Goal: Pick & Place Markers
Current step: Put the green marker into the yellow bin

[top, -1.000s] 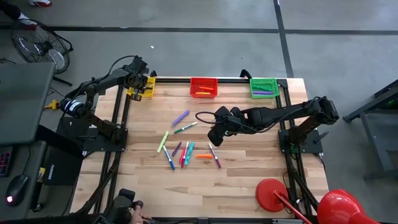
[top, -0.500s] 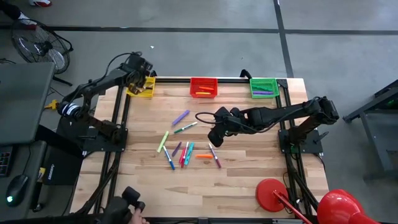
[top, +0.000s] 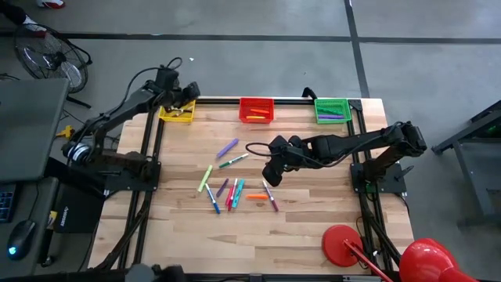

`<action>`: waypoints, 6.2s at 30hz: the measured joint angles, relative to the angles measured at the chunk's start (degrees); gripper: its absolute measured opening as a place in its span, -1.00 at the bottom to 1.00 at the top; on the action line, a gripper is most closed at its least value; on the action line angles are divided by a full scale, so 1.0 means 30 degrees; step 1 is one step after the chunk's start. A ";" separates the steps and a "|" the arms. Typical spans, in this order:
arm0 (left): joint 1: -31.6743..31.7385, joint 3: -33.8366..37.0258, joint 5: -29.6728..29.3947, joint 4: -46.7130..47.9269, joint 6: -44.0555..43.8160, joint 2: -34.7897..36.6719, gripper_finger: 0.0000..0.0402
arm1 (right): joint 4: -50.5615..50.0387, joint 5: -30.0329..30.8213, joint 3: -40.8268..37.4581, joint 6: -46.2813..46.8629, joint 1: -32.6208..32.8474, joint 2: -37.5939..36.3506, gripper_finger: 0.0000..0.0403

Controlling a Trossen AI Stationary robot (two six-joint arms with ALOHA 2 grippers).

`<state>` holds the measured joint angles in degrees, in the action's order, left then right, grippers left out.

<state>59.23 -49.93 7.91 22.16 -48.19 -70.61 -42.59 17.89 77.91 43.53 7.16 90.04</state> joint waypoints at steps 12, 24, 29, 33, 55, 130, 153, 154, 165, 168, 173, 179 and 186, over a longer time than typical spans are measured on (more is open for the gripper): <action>-0.4808 -0.0007 -0.0247 0.3625 0.3619 0.2512 -0.31 | 0.0000 -0.0691 0.0000 -0.2035 0.0007 0.0000 -0.14; -1.0730 -0.0007 -0.3038 0.5337 0.3658 0.4392 -0.31 | -0.0007 -0.1966 0.0000 -0.3786 0.0007 0.0000 -0.14; -1.3625 -0.0007 -0.3977 0.5374 0.4616 0.4315 -0.31 | -0.0042 -0.1968 0.0000 -0.4152 0.0007 0.0000 -0.14; -1.5175 -0.0007 -0.4916 0.5013 0.5486 0.3438 -0.31 | -0.0926 -0.2105 0.0000 -0.4177 0.0007 0.0000 -0.14; -1.6550 -0.2045 -0.2930 0.3076 0.9639 -0.5089 -0.31 | -0.2459 0.1598 -0.2004 -0.1101 0.2910 -0.0830 -0.14; -1.7351 -1.0936 -0.4226 1.0680 1.1486 -1.5731 -0.67 | 0.7863 0.0701 -0.9386 0.1991 0.4634 -0.5763 -0.14; -1.7366 -1.0921 -0.3929 1.0714 1.2127 -1.5753 -0.88 | 0.7861 0.0850 -0.9384 0.1987 0.4634 -0.5763 -0.14; -1.7366 -1.0921 -0.3929 1.0714 1.2127 -1.5753 -0.88 | 0.7861 0.0877 -0.9384 0.1987 0.4634 -0.5763 -0.14; -1.6841 -1.1520 -0.3085 1.1208 1.2188 -1.5784 -0.88 | 0.7846 0.0921 -0.9384 0.1768 0.4634 -0.5763 -0.14; -1.6880 -1.1883 -0.2443 1.0704 1.2193 -1.5647 -0.89 | 0.7786 0.0966 -0.9384 0.1776 0.4634 -0.5762 -0.14; -1.6900 -1.2116 -0.2149 1.0883 1.2186 -1.5021 -0.89 | 0.7774 0.1072 -0.9384 0.1703 0.4634 -0.5756 -0.14; -1.6876 -1.2161 -0.2249 1.0733 1.2466 -1.4259 -0.89 | 0.7745 0.1220 -0.9382 0.1725 0.4634 -0.5756 -0.14; -1.6114 -1.2175 -0.2836 1.1819 1.3014 -1.2679 -0.89 | 0.7730 0.1218 -0.9377 0.1797 0.4634 -0.5748 -0.14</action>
<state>10.89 -86.46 -0.60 57.62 -9.15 -108.64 -19.40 21.54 49.78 48.93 21.06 72.79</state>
